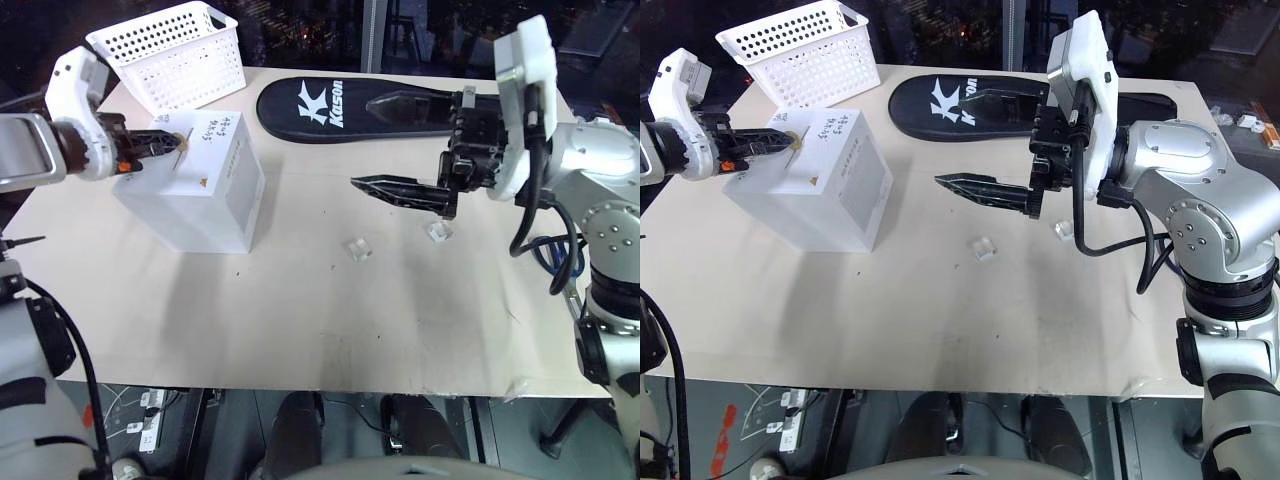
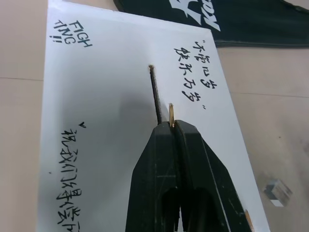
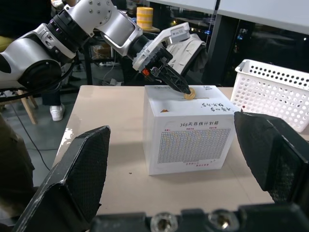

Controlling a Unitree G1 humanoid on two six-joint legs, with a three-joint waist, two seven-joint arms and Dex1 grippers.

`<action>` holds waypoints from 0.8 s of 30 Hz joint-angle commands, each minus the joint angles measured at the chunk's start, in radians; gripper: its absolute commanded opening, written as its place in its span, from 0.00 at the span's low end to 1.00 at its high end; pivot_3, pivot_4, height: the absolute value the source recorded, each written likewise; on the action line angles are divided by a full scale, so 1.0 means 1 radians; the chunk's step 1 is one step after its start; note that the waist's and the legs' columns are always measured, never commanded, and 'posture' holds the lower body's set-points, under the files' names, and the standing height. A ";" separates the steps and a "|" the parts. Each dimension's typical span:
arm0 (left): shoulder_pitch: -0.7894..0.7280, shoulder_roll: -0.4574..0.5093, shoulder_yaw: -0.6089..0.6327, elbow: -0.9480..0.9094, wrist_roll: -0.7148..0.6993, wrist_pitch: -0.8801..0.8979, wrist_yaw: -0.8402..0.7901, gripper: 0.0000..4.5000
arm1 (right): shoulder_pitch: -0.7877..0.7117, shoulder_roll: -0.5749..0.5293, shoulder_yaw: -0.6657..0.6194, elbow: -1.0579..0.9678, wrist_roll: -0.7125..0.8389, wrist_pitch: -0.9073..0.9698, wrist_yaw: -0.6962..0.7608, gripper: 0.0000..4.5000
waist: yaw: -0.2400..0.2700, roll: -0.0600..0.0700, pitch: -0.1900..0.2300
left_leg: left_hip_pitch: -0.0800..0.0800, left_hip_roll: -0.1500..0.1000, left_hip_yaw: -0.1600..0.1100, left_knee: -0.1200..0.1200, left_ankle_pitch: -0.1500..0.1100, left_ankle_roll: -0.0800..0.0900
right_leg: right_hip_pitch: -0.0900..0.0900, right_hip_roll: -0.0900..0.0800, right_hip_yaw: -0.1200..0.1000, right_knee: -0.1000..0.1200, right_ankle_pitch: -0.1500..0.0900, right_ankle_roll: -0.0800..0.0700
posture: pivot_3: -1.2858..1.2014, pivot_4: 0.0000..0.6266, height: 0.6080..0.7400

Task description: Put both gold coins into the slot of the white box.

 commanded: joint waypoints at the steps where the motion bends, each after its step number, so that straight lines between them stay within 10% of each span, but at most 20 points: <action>1: -0.017 -0.001 -0.011 -0.014 0.077 0.039 0.029 0.00 | -0.019 -0.020 -0.032 -0.018 0.014 0.000 0.007 0.99 | -0.001 0.000 0.000 | 0.000 0.000 0.000 0.000 0.000 0.000 | 0.000 0.000 0.000 0.000 0.000 0.000 | 0.52 0.24 1.00; 10: 0.020 -0.045 -0.001 -0.141 0.141 0.091 0.029 0.00 | -0.020 -0.019 -0.019 -0.010 0.009 0.000 0.006 0.99 | -0.002 0.000 0.000 | 0.001 0.000 0.000 0.000 0.000 0.000 | 0.000 0.000 0.001 0.001 0.000 0.000 | 0.52 0.24 1.00; 17: 0.001 -0.095 0.148 -0.204 0.153 0.125 0.045 0.57 | -0.015 -0.018 -0.031 -0.010 0.015 0.000 -0.001 1.00 | -0.001 0.000 0.000 | 0.001 0.000 0.000 0.000 0.000 0.000 | 0.000 0.000 0.001 0.001 0.000 0.000 | 0.52 0.24 1.00; 24: 0.008 -0.277 0.335 -0.488 -0.111 0.068 -0.116 0.57 | 0.037 -0.038 -0.059 -0.033 0.000 -0.008 -0.030 1.00 | 0.006 0.000 0.000 | -0.002 0.000 -0.001 0.001 0.002 -0.003 | 0.000 -0.001 -0.001 0.000 0.000 0.000 | 0.52 0.24 1.00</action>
